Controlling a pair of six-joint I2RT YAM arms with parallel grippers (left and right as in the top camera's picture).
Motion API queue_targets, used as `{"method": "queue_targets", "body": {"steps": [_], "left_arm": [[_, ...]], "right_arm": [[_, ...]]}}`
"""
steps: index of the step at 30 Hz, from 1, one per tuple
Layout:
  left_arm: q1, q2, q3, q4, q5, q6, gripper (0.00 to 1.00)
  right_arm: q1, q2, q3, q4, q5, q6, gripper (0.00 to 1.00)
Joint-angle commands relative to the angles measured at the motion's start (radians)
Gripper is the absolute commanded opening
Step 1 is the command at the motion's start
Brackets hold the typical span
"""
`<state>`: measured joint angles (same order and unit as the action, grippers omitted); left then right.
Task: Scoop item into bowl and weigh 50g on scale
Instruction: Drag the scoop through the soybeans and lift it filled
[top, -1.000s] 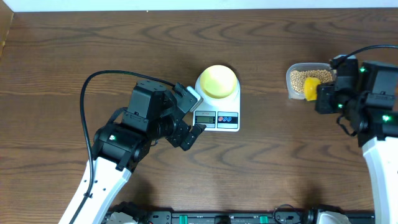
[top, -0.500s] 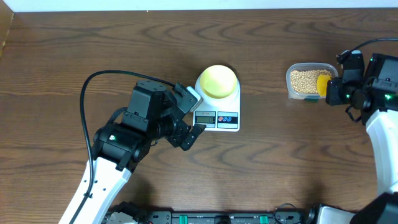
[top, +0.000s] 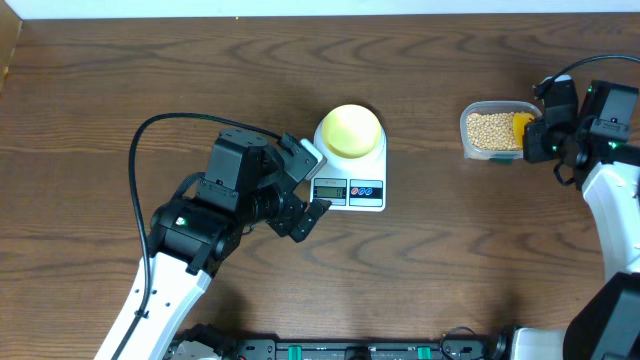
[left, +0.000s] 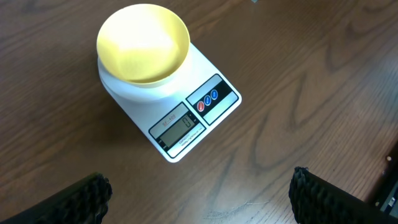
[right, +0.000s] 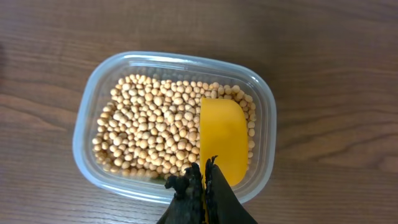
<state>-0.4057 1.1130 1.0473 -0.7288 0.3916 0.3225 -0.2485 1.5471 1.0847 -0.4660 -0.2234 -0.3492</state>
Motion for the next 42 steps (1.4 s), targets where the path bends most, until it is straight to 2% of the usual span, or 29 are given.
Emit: {"method": "queue_targets", "body": {"steps": [1, 10, 18, 42], "left_arm": [[0.006, 0.005, 0.001, 0.001, 0.016, 0.017, 0.94], [0.006, 0.005, 0.001, 0.001, 0.016, 0.017, 0.94], [0.006, 0.005, 0.001, 0.001, 0.016, 0.017, 0.94], [0.006, 0.005, 0.001, 0.001, 0.016, 0.017, 0.94]], "right_arm": [[-0.003, 0.026, 0.020, 0.004, 0.008, -0.026, 0.01], [-0.003, 0.075, 0.020, 0.003, -0.002, -0.002, 0.01], [-0.003, 0.076, 0.016, -0.001, -0.102, 0.029, 0.01], [-0.008, 0.077, -0.060, -0.001, -0.176, 0.059, 0.01]]}}
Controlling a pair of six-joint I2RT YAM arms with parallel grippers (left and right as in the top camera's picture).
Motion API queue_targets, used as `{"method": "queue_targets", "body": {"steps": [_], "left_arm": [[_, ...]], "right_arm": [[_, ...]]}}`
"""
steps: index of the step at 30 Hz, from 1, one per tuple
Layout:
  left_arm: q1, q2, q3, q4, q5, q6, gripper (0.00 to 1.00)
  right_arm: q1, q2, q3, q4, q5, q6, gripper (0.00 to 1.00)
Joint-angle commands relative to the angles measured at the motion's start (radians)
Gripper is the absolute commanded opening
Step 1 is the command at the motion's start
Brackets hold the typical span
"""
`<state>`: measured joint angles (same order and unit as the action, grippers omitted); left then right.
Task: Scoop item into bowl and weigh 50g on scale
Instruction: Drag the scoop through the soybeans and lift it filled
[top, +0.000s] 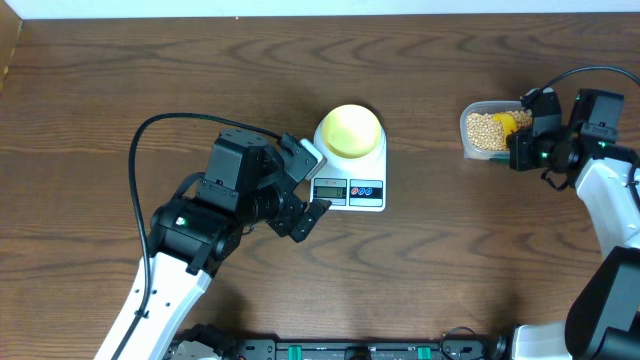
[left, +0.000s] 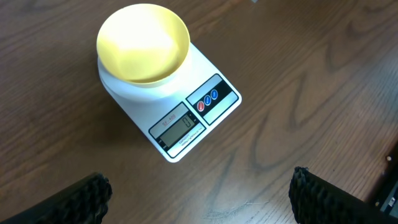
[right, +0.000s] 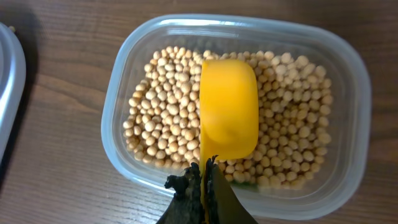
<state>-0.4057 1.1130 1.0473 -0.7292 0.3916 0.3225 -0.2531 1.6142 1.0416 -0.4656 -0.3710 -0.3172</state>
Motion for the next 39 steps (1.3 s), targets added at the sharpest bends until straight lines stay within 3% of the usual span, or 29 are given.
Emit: {"method": "queue_targets", "body": {"steps": [1, 39], "left_arm": [[0.006, 0.005, 0.001, 0.002, 0.016, 0.017, 0.94], [0.006, 0.005, 0.001, 0.002, 0.016, 0.017, 0.94]], "right_arm": [[-0.003, 0.010, -0.016, -0.001, -0.029, 0.034, 0.01], [-0.058, 0.010, -0.017, -0.019, -0.164, 0.139, 0.01]]}}
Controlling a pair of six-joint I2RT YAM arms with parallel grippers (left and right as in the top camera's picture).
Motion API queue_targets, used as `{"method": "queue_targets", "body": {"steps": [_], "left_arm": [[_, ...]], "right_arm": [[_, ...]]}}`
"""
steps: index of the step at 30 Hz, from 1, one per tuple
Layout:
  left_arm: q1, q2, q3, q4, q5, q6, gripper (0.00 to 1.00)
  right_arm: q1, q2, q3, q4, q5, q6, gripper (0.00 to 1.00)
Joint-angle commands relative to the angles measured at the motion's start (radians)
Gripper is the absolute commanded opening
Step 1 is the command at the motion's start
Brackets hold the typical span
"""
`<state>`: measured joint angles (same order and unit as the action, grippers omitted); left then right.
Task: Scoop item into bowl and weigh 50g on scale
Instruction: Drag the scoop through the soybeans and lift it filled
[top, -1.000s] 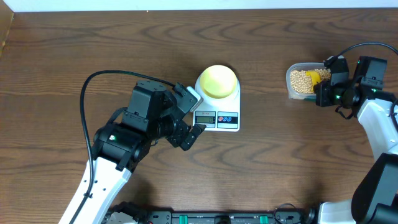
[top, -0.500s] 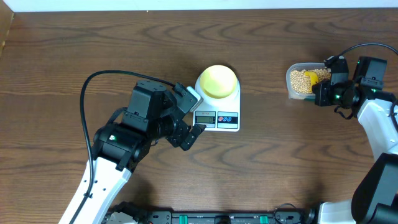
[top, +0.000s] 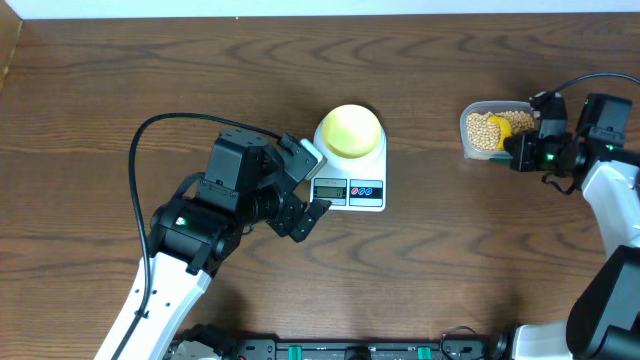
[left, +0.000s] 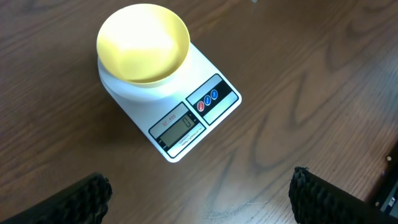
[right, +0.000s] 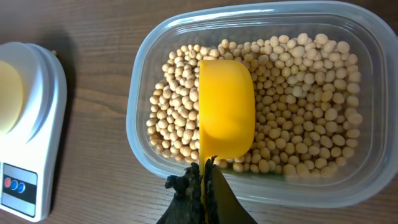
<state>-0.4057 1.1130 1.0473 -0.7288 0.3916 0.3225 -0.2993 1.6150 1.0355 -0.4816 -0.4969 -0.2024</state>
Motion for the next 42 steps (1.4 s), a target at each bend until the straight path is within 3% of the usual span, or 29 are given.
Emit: {"method": "queue_targets", "body": {"steps": [1, 12, 24, 42], "left_arm": [[0.006, 0.005, 0.001, 0.001, 0.016, 0.017, 0.94], [0.006, 0.005, 0.001, 0.001, 0.016, 0.017, 0.94], [0.006, 0.005, 0.001, 0.001, 0.016, 0.017, 0.94], [0.006, 0.005, 0.001, 0.001, 0.016, 0.017, 0.93]], "right_arm": [[-0.014, 0.009, -0.011, -0.004, -0.038, 0.027, 0.01], [-0.015, 0.022, -0.011, 0.002, -0.038, 0.061, 0.01], [-0.015, 0.147, -0.011, 0.038, -0.139, 0.087, 0.01], [-0.016, 0.151, -0.011, 0.059, -0.196, 0.087, 0.01]]}}
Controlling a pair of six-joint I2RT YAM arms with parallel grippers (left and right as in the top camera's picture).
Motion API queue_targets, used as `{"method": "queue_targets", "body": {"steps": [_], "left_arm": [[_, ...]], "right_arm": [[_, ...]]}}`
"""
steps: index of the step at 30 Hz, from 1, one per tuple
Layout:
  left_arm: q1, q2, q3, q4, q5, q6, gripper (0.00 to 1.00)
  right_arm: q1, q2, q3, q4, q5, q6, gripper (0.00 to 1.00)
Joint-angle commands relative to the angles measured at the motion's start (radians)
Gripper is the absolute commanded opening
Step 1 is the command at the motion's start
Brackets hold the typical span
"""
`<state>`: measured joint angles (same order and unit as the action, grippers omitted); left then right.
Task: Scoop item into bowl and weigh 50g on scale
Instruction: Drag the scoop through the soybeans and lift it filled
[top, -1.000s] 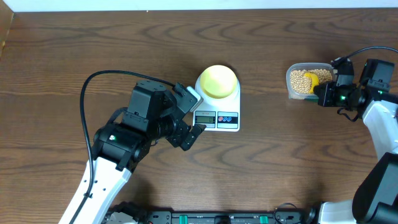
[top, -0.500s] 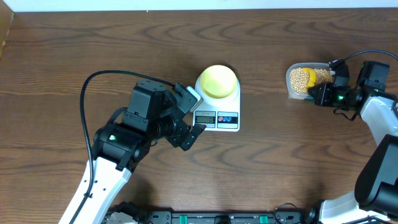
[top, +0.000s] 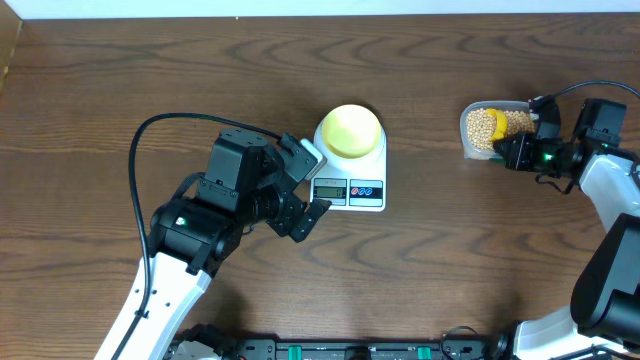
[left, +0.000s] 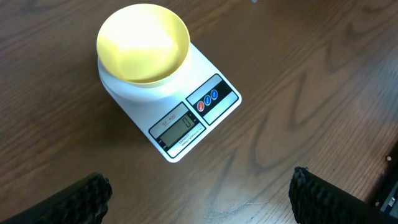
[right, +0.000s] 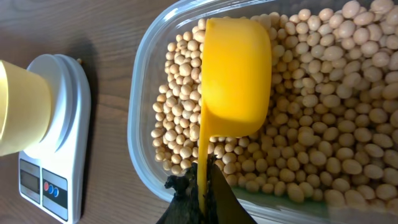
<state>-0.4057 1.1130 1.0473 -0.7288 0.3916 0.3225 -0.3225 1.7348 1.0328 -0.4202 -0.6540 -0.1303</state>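
An empty yellow bowl sits on the white scale, whose display reads 0. A clear tub of soybeans stands at the right. My right gripper is shut on the thin handle of a yellow scoop, which is turned on its side over the beans in the tub. The scale's edge shows at left in the right wrist view. My left gripper hangs open near the scale's front left, its fingertips wide apart over bare wood.
Dark wood table all round. A black cable loops from the left arm. The right arm's body is by the table's right edge.
The right gripper has shifted with the scoop toward the tub's left end and tilted more; the scale shows larger in its view. The left arm, bowl and scale have not moved.
The right gripper, shut on the scoop's handle, held it at the tub's right side. Then the scoop was over the middle of the beans, then nearer the left part. Now it lies over the tub's left end. The left gripper stayed open and still.
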Motion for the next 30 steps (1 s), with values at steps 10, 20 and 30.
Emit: {"method": "queue_targets", "body": {"steps": [10, 20, 30], "left_arm": [[0.006, 0.005, 0.001, 0.001, 0.016, 0.017, 0.94], [0.006, 0.005, 0.001, 0.001, 0.016, 0.017, 0.94], [0.006, 0.005, 0.001, 0.001, 0.016, 0.017, 0.94]], "right_arm": [[-0.032, 0.031, -0.008, -0.003, -0.114, 0.014, 0.01], [-0.081, 0.031, -0.008, -0.006, -0.180, 0.022, 0.01], [-0.132, 0.031, -0.008, -0.001, -0.273, 0.030, 0.01]]}}
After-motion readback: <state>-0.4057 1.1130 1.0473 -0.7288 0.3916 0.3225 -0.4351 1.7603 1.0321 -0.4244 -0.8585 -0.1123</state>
